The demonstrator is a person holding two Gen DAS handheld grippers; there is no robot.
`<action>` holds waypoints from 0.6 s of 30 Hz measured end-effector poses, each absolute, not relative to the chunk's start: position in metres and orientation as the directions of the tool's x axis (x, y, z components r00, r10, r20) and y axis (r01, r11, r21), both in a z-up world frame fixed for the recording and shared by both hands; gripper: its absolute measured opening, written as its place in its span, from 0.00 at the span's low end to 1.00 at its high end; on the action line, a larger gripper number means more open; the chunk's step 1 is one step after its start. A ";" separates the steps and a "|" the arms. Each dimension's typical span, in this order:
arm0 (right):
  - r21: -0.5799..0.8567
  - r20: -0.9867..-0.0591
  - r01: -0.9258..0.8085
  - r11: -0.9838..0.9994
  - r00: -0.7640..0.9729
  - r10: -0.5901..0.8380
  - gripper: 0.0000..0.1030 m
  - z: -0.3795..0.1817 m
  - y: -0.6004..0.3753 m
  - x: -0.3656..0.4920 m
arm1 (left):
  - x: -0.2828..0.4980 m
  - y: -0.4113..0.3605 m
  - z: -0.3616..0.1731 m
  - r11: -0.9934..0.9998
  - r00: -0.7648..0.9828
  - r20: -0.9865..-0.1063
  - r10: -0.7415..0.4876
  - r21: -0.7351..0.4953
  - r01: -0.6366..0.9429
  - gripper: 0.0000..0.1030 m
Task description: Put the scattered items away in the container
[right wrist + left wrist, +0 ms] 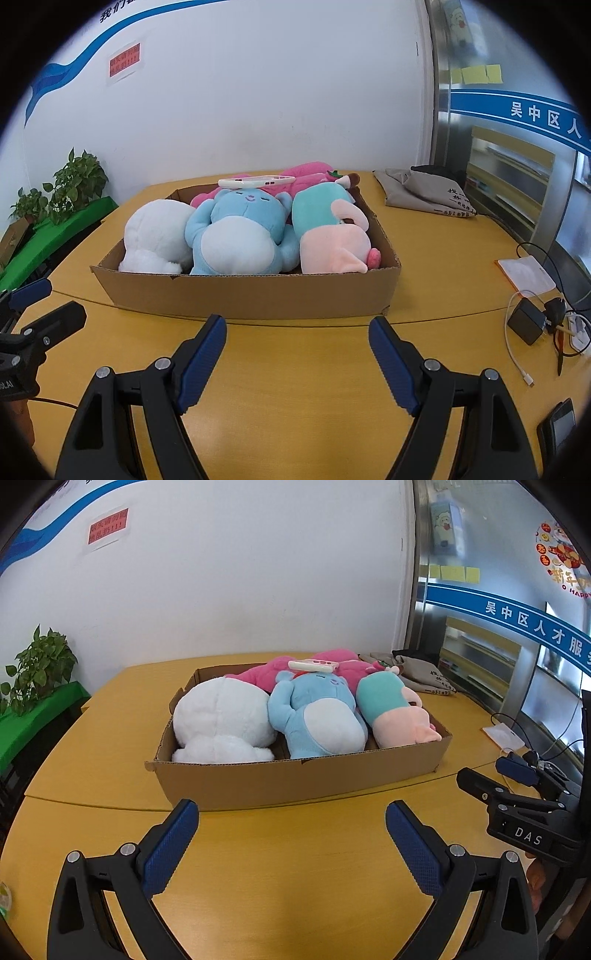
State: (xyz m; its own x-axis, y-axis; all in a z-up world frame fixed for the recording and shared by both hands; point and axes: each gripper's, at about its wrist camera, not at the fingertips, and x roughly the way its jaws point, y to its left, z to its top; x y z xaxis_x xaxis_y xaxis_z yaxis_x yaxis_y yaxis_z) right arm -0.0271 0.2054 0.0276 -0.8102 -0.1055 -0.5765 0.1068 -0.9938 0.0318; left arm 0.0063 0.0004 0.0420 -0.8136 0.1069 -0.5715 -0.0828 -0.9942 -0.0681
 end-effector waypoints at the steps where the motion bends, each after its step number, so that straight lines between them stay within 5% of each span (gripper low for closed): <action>1: 0.036 -0.578 0.108 -0.993 -0.809 -0.110 0.77 0.027 0.206 -0.025 | 0.009 0.000 0.042 -0.993 -0.812 -0.572 0.114 -0.081 -0.082 1.00; 18: -0.025 -0.574 0.102 -0.994 -0.816 -0.069 0.77 0.023 0.191 -0.011 | 0.011 -0.008 0.020 -0.990 -0.779 -0.615 0.125 -0.129 -0.057 1.00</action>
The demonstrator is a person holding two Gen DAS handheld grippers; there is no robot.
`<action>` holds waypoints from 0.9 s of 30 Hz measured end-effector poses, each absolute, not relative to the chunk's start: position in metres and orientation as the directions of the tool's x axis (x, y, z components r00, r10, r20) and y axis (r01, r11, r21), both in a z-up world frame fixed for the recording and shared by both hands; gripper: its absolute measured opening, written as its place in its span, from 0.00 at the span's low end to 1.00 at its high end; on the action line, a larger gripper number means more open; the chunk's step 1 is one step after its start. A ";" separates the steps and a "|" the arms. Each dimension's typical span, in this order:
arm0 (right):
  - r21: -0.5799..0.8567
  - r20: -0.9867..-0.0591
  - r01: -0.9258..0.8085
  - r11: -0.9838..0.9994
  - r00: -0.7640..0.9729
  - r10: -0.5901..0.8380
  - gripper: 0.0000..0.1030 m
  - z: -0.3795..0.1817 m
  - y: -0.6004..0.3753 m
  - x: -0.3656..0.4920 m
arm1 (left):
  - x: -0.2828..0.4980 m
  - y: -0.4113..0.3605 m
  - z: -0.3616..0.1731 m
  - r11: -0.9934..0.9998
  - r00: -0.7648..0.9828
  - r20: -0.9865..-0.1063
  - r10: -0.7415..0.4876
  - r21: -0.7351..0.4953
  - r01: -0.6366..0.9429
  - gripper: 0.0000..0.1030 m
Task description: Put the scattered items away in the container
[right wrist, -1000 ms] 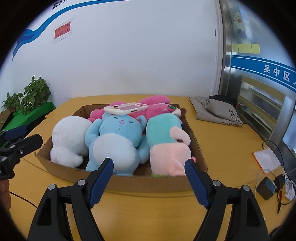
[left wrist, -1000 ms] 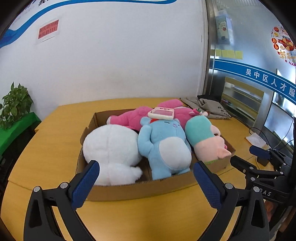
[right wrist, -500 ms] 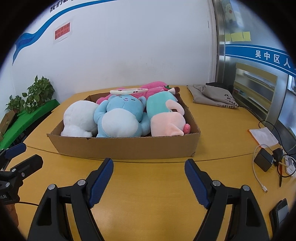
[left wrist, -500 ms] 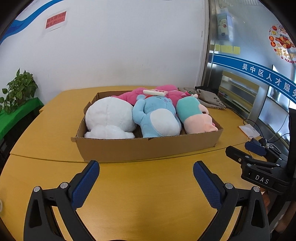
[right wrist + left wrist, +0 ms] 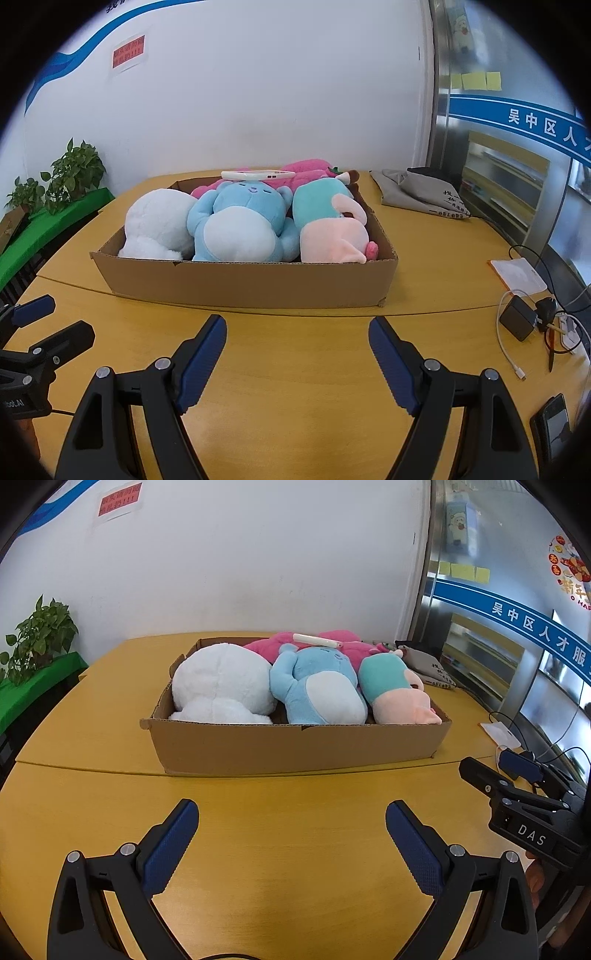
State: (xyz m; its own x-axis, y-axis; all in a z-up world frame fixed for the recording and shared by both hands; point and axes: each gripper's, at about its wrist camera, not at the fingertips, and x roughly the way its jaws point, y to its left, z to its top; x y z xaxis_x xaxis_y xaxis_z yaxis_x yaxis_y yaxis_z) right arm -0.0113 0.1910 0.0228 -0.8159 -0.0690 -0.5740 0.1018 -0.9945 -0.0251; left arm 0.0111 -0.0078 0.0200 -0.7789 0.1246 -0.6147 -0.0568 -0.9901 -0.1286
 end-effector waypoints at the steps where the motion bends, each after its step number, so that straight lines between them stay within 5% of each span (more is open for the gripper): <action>1: -0.029 -0.574 0.106 -0.994 -0.816 -0.070 0.77 0.023 0.190 -0.011 | 0.011 -0.008 0.020 -0.990 -0.780 -0.614 0.124 -0.131 -0.055 1.00; 27: -0.047 -0.608 0.114 -0.992 -0.792 -0.062 0.77 0.011 0.182 -0.010 | 0.013 -0.007 0.015 -0.988 -0.783 -0.608 0.131 -0.143 -0.055 1.00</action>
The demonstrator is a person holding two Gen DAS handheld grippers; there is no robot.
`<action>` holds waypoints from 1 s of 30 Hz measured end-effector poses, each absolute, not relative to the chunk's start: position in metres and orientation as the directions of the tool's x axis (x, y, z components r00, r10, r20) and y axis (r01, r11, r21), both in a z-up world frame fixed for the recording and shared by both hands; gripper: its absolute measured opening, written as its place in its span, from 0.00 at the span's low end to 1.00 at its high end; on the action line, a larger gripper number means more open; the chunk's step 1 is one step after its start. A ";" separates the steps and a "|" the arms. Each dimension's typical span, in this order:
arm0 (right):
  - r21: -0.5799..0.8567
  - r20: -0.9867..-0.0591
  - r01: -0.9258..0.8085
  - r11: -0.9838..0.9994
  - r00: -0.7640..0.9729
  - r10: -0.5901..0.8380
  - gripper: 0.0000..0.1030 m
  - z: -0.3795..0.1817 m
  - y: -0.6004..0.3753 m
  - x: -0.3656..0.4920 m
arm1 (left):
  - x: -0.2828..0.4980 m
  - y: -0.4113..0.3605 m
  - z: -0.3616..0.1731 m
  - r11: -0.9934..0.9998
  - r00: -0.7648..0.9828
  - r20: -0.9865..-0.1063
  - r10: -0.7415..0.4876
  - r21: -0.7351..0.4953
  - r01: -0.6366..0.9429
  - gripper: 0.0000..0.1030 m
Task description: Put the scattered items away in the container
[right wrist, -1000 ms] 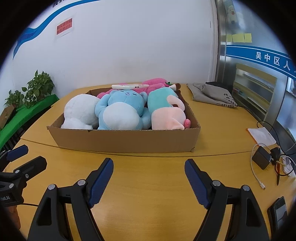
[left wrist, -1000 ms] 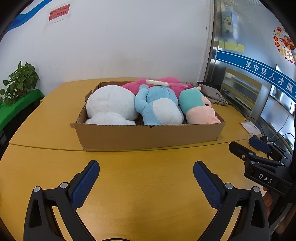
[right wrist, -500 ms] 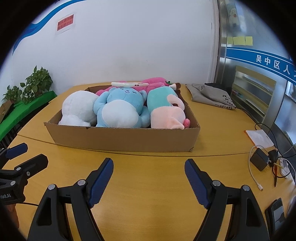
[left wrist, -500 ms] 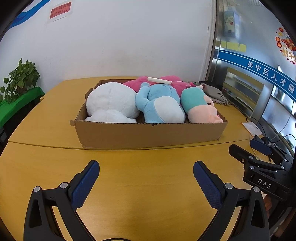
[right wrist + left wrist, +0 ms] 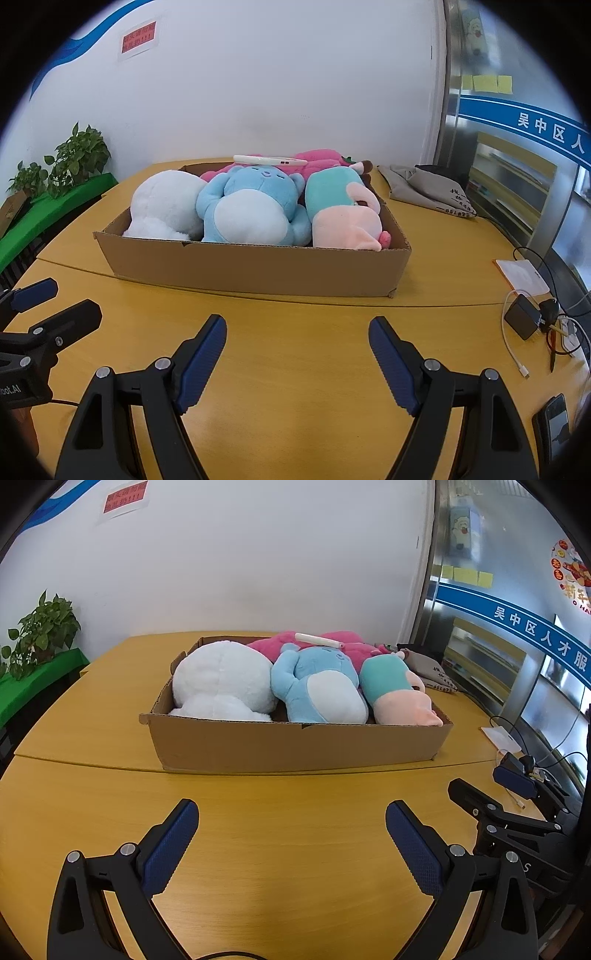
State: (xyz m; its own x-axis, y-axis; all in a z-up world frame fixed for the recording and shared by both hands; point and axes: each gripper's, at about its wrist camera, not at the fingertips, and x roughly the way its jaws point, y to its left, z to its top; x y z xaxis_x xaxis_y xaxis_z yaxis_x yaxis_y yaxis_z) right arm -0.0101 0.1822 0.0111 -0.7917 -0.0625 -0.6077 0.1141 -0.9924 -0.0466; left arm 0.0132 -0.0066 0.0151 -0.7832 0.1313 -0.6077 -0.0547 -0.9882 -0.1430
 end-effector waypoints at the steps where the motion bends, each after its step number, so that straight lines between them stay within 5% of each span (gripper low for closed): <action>1: -0.046 -0.609 0.109 -0.993 -0.791 -0.059 0.77 0.010 0.184 -0.010 | 0.013 -0.007 0.015 -0.988 -0.784 -0.607 0.131 -0.143 -0.054 1.00; 30: -0.051 -0.604 0.100 -0.994 -0.796 -0.049 0.77 0.000 0.176 -0.014 | 0.012 -0.017 -0.002 -0.993 -0.757 -0.651 0.058 -0.118 0.026 1.00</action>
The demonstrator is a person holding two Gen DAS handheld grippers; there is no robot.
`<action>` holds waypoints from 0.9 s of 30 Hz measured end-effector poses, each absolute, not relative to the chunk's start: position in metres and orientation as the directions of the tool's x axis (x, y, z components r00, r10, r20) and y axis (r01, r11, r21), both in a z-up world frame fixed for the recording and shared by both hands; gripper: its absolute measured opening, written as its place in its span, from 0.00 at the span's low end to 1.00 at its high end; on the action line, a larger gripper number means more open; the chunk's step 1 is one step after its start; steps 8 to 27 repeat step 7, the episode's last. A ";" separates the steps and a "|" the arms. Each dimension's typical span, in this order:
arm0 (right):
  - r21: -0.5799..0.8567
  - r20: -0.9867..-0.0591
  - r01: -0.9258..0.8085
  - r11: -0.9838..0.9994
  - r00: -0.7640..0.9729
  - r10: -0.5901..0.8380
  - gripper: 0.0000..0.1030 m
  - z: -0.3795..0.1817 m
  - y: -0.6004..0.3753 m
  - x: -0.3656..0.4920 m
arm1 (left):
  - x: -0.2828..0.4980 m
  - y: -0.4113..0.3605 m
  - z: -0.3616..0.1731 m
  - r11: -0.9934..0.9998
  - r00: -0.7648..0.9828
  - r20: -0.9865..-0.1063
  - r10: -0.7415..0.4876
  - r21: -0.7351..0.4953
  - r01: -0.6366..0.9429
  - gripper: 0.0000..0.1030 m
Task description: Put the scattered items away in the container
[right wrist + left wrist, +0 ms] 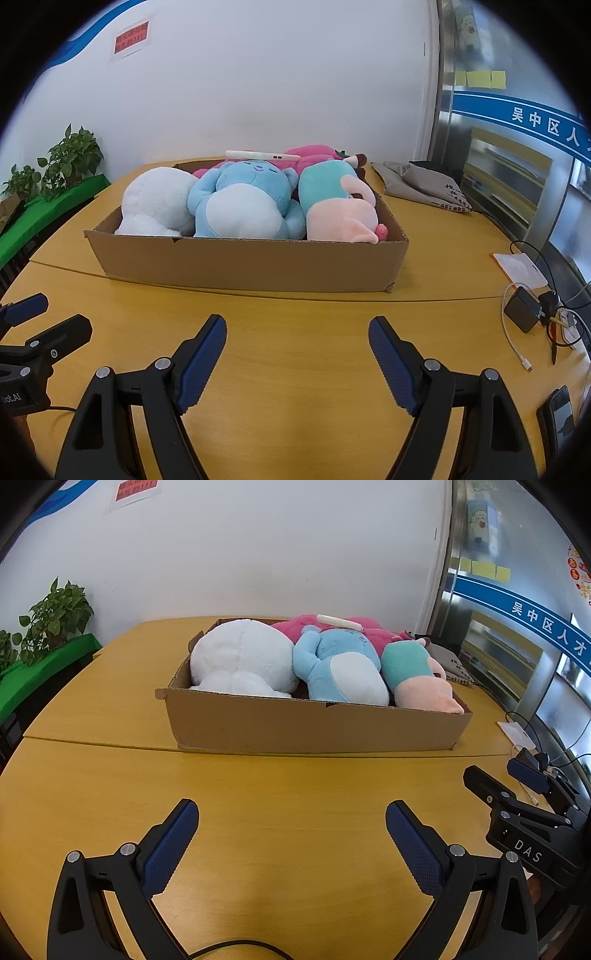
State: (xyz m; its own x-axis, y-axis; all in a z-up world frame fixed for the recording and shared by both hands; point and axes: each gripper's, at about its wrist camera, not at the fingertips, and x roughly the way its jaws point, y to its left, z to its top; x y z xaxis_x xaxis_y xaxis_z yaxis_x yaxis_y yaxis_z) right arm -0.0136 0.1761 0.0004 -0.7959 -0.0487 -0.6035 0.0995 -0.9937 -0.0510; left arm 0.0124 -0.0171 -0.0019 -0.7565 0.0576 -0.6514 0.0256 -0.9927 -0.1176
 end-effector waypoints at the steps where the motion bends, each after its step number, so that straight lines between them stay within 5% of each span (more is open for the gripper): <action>1: -0.054 -0.602 0.104 -0.993 -0.797 -0.051 0.77 0.001 0.175 -0.013 | 0.012 -0.017 -0.002 -0.993 -0.758 -0.651 0.049 -0.114 0.034 1.00; 27: -0.051 -0.603 0.117 -0.992 -0.795 -0.062 0.77 0.001 0.176 -0.010 | 0.008 -0.010 -0.006 -0.992 -0.754 -0.652 0.080 -0.130 0.007 1.00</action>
